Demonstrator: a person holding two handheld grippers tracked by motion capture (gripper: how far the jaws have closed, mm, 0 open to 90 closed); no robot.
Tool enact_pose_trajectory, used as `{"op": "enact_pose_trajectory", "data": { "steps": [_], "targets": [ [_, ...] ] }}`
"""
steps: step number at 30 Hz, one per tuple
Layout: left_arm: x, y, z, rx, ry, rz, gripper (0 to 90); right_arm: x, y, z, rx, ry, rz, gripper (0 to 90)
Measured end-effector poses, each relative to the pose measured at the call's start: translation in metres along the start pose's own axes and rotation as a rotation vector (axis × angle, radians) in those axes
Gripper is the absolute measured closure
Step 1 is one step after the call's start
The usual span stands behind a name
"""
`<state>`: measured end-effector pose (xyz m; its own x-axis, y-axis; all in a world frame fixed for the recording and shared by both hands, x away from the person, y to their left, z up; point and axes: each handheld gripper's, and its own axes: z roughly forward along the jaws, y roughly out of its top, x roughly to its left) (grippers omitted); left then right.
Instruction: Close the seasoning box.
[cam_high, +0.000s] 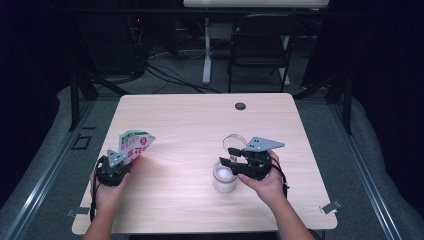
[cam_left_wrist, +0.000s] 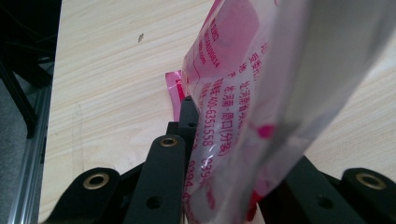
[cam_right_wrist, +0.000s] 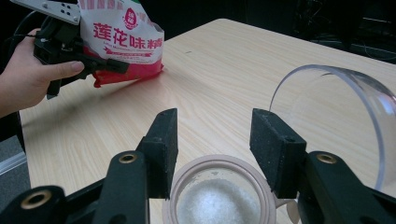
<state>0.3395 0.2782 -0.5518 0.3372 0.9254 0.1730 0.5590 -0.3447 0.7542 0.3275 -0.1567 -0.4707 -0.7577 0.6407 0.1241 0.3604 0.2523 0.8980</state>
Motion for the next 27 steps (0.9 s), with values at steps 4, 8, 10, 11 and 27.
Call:
{"op": "enact_pose_trajectory", "data": {
  "steps": [4,8,10,11,27],
  "targets": [
    [-0.001,-0.001,0.001,0.011,-0.006,-0.003,76.9,0.0,0.0,0.001,0.007,-0.003,0.0,52.0],
    [-0.003,-0.001,0.002,0.01,-0.005,0.005,75.8,0.0,-0.001,0.002,0.006,-0.001,0.001,52.0],
    [-0.004,-0.001,0.002,0.013,-0.005,0.009,75.2,0.0,-0.001,0.002,0.005,-0.002,0.002,52.0],
    [-0.004,-0.001,0.002,0.016,-0.008,0.009,74.9,0.0,-0.001,0.002,0.007,0.0,0.001,52.0],
    [-0.014,0.001,-0.007,-0.037,0.004,0.049,53.9,0.0,0.0,0.002,0.008,-0.001,-0.002,51.8]
  ]
}}
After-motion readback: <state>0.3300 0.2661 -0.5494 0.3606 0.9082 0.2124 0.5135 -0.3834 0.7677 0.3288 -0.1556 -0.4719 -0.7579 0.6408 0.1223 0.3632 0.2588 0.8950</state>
